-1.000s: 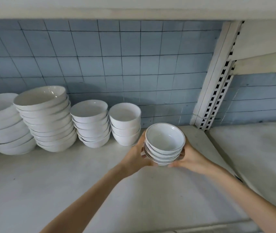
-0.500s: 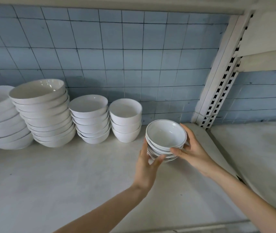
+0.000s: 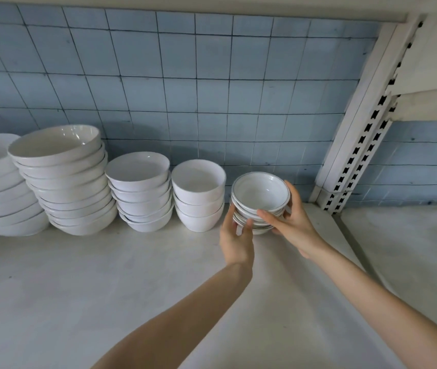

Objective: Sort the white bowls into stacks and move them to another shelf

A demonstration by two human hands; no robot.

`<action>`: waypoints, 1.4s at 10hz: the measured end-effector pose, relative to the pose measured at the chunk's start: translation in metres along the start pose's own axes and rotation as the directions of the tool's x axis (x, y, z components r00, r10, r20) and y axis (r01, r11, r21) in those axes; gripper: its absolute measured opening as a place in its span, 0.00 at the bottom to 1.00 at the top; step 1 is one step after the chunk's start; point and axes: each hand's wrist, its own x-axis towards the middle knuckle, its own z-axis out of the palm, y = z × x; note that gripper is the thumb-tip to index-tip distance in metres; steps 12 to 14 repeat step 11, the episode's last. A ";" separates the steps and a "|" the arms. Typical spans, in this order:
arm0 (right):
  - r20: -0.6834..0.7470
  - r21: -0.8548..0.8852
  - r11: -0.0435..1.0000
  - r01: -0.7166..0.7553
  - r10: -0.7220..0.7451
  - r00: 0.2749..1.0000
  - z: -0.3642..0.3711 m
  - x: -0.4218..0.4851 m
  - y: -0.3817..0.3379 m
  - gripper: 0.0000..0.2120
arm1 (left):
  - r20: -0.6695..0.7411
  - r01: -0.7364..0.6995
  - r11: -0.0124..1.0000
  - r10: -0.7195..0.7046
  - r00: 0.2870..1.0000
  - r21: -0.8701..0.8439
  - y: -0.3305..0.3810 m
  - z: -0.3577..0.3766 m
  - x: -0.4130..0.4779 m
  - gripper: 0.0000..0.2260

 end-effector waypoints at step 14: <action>0.074 -0.746 0.656 0.112 -0.085 0.994 -0.017 -0.032 -0.007 0.35 | 0.453 -0.469 0.213 0.123 0.883 0.857 0.076 -0.146 -0.022 0.20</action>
